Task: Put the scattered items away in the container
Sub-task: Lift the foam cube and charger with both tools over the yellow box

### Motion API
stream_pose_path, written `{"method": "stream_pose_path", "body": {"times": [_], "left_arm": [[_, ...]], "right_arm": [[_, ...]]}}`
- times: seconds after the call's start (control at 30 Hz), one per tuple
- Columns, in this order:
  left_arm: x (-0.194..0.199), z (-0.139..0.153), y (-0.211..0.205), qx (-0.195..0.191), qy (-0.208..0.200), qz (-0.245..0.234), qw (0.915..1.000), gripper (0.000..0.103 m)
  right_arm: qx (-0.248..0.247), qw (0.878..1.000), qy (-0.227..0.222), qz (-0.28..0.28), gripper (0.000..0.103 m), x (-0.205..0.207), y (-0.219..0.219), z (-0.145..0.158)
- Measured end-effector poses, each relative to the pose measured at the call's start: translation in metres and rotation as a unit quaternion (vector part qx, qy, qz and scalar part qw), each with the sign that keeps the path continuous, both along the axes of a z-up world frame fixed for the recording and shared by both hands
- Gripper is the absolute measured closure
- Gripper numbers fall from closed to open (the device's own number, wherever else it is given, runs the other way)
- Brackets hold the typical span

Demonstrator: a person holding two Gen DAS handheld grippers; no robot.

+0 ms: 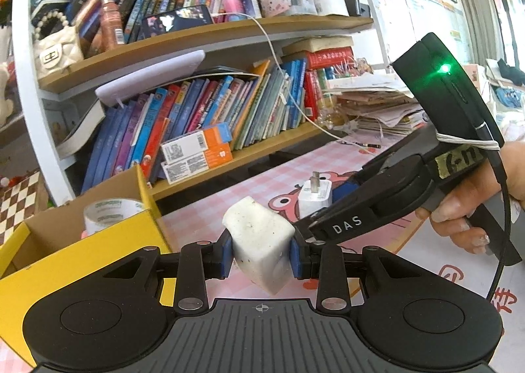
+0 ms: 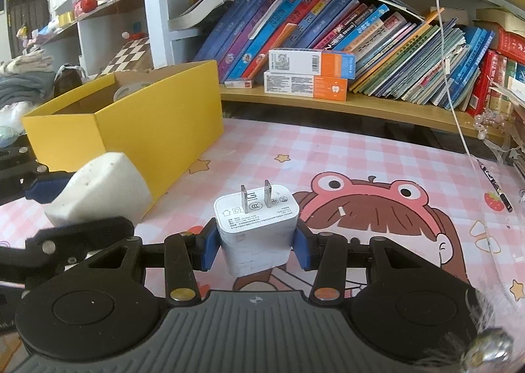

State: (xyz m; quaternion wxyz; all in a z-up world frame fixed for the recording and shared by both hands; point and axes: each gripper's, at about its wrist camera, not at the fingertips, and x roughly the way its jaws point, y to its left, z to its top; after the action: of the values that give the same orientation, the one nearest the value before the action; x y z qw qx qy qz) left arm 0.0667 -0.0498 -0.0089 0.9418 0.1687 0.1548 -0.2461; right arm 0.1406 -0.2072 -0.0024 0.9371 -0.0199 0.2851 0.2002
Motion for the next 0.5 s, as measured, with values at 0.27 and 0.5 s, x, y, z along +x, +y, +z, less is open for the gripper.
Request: {"method": "stream_pose_path", "body": {"times": [0.27,0.5], "left_arm": [[-0.003,0.011,0.024,-0.017,-0.006,0.007,0.9998,0.071],[-0.003,0.025,0.048,-0.014,-0.017,0.014,0.9997,0.071]], "right_arm": [[0.003,1.0,-0.024,0.008,0.06,-0.007,0.016,0.018],[-0.011,0.998,-0.055,0.029,0.06,-0.014,0.038,0.044]]}}
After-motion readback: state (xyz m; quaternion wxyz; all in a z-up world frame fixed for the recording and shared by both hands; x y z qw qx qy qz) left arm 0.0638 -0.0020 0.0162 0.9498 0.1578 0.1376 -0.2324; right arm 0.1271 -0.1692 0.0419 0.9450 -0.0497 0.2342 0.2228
